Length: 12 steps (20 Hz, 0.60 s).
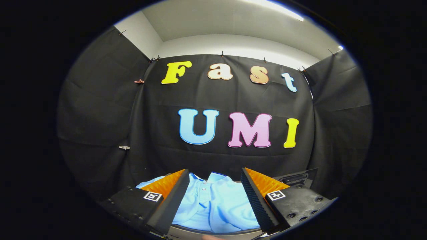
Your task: Put the clothes into the washing machine and then close the washing machine lid.
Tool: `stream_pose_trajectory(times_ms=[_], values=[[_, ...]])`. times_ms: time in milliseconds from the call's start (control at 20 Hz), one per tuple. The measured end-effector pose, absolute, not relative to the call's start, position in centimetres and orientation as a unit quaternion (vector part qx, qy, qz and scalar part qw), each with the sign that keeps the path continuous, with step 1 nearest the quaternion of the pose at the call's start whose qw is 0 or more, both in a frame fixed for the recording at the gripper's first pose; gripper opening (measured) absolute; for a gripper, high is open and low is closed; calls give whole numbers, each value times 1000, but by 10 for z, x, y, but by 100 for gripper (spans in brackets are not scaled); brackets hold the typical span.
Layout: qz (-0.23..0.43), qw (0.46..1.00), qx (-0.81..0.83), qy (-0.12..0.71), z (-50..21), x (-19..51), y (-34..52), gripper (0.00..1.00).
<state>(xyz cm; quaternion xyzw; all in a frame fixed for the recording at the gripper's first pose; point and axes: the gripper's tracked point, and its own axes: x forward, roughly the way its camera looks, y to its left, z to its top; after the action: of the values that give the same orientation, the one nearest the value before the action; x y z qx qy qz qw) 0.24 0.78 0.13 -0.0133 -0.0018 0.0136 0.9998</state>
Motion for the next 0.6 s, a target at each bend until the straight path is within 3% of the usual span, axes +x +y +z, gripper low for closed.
stream_pose_trajectory(times_ms=[600], values=[[28, 999, -18, 26, -11, 21, 4, 98]])
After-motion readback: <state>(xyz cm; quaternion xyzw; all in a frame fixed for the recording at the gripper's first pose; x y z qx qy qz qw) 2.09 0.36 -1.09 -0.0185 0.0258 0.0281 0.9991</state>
